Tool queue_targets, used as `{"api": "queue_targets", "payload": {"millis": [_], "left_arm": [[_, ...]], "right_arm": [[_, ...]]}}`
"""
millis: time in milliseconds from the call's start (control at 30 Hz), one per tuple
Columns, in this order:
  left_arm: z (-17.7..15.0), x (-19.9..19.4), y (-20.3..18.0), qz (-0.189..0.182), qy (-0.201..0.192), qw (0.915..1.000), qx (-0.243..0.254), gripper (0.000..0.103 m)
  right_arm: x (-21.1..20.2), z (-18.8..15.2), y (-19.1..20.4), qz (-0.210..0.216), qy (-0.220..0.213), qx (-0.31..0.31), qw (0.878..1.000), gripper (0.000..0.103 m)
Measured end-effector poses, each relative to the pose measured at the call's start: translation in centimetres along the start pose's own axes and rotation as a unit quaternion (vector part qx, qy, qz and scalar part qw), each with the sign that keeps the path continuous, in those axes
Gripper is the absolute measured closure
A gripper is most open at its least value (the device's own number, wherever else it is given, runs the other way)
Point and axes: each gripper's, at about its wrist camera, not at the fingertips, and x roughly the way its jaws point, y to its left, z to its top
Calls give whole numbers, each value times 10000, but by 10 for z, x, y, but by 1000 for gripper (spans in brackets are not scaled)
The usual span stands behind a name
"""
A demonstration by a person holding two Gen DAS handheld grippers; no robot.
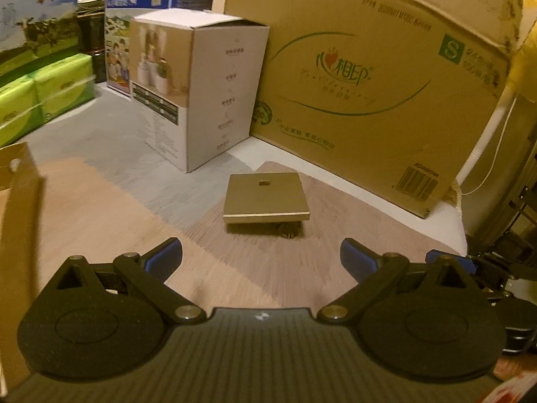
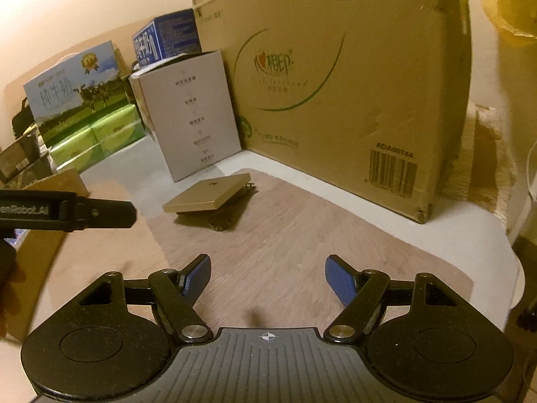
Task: Organize rigid objects
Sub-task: 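Grasp the gold TP-LINK device with the left tool while the right tool approaches the leopard-print claw clip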
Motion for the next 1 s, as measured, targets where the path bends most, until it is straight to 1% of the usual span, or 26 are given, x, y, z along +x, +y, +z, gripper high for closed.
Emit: {"api": "queue_targets", "payload": {"millis": [300,600,700,767,800,900,1000], "left_arm": [[13,56,-1,-110,111,9999,66,3],[21,98,5,-203,298,9993,127,4],[24,107,5,-198,334,9991,163,9],[26,111,4,-206,341,9990,177,16],[27,113,3,-206,384,9988,213,17],[28,116,1,-192,411,9986,284,17],[27,106,1,-154,283,9990,321,18]], "right_arm": [[41,10,-19,86,38,-53,9999,28],[65,12,-29,132,90,-12,9999,28],[69,11,-30,143,112,6,9998,28],[70,10,-30,140,119,4,9998,28],[71,10,-30,141,121,12,9998,28],[70,10,-31,123,118,47,9998,28],[70,10,-29,140,112,48,9998,28]]}}
